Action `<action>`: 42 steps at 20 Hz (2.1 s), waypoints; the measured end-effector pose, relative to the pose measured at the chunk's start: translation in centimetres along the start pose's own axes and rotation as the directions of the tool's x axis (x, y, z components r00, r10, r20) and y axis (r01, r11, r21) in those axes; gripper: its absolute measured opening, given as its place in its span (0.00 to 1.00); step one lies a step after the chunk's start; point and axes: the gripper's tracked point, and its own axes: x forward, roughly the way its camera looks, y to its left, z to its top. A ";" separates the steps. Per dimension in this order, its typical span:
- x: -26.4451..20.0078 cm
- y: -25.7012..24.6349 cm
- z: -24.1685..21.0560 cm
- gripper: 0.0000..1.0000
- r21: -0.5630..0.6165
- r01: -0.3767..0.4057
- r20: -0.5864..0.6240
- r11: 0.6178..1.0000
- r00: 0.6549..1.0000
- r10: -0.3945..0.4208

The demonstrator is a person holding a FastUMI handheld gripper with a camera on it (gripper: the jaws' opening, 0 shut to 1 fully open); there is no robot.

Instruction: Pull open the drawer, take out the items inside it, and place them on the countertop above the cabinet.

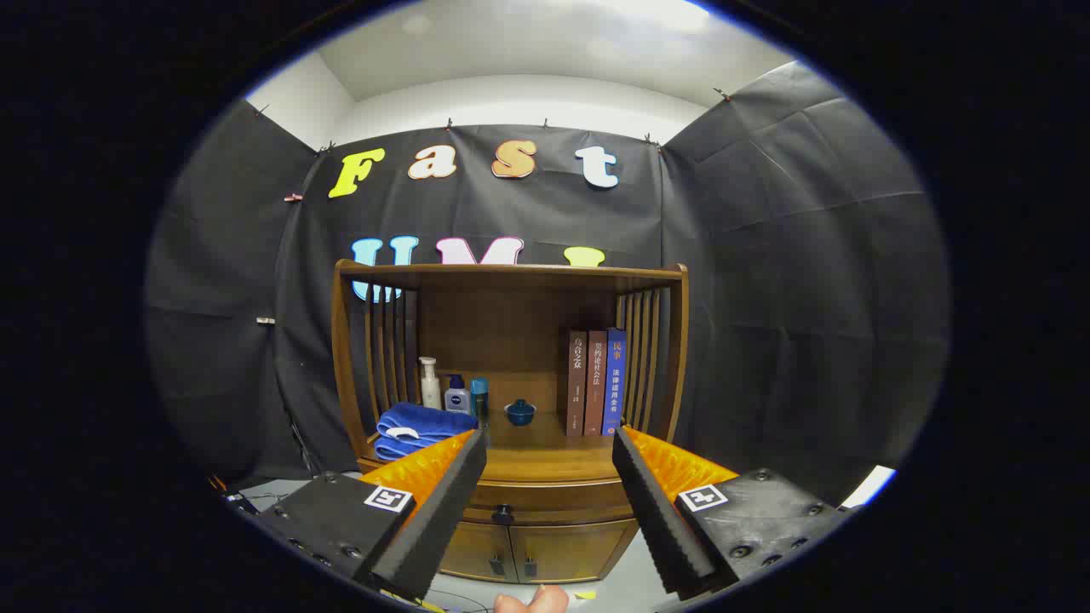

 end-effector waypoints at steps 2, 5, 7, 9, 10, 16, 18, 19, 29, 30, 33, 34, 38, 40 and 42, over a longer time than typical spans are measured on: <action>0.1 -0.2 -0.2 0.98 0.000 0.002 -0.002 1.000 1.000 -0.002; 0.1 -0.1 -0.3 0.98 -0.001 -0.001 -0.006 1.000 1.000 0.001; 0.1 -0.2 -0.4 0.98 -0.001 -0.001 -0.007 1.000 1.000 0.001; 0.1 -0.1 -0.2 0.98 0.000 0.000 -0.006 1.000 1.000 0.000; 0.0 -0.2 -0.2 0.98 0.001 0.000 -0.003 1.000 1.000 0.000; -0.1 0.0 -0.1 0.98 -0.001 -0.004 -0.001 1.000 1.000 0.004; 0.0 0.0 -0.1 0.98 0.000 -0.005 -0.001 1.000 1.000 0.005; 0.0 0.0 0.0 0.98 0.001 -0.005 0.000 1.000 1.000 0.005; 1.9 0.8 0.5 0.98 0.034 -0.026 0.044 0.999 0.999 0.025; 2.5 0.8 0.1 0.98 0.034 -0.021 0.051 0.999 0.998 0.020; 5.3 1.6 -1.9 0.98 0.020 -0.016 0.063 1.000 0.998 0.015; 6.3 1.8 -3.2 0.98 0.012 -0.010 0.057 1.000 0.998 0.009; 10.1 3.2 -8.1 0.98 -0.018 -0.010 0.042 1.000 0.999 0.011; 11.7 3.4 -11.3 0.98 -0.018 0.002 0.042 1.000 0.999 -0.001; 12.8 3.6 -15.6 0.98 -0.012 0.015 0.020 1.000 1.000 -0.015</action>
